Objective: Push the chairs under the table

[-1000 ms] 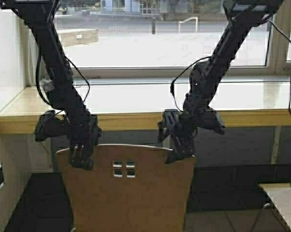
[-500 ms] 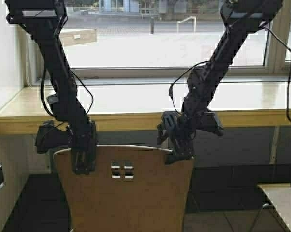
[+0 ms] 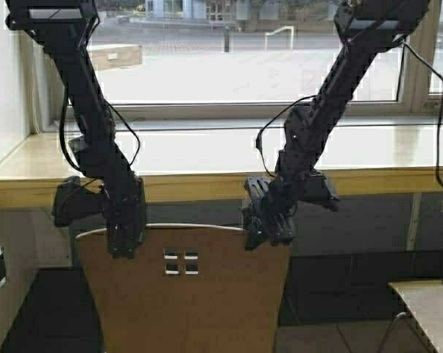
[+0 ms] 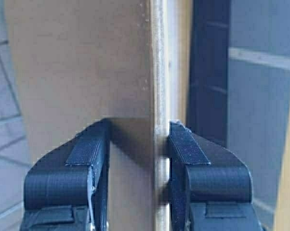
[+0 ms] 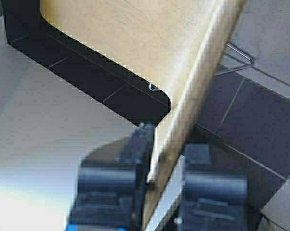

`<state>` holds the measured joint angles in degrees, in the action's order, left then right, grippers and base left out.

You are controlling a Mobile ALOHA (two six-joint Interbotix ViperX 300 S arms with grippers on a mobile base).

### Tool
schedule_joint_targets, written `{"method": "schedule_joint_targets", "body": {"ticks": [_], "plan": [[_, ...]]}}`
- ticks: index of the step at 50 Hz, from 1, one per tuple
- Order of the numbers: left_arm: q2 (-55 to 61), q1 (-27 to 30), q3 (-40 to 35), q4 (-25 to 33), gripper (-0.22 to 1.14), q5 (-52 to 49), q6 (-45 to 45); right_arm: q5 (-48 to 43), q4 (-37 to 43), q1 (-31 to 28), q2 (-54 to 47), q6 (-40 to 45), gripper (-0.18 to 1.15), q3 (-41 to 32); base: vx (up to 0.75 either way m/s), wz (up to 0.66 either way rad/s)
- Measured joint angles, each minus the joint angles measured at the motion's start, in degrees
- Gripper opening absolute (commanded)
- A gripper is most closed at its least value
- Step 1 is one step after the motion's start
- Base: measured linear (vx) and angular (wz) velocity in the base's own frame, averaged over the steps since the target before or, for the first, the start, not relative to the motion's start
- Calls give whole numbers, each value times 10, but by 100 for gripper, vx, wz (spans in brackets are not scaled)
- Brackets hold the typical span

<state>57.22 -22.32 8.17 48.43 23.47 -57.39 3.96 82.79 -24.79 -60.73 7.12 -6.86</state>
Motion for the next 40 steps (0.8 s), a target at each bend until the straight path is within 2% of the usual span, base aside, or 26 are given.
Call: {"method": "schedule_joint_targets", "body": {"ticks": [40], "plan": [[0, -4, 0, 1, 22, 5, -8, -1, -3, 14, 6, 1, 5, 14, 15, 5]]}}
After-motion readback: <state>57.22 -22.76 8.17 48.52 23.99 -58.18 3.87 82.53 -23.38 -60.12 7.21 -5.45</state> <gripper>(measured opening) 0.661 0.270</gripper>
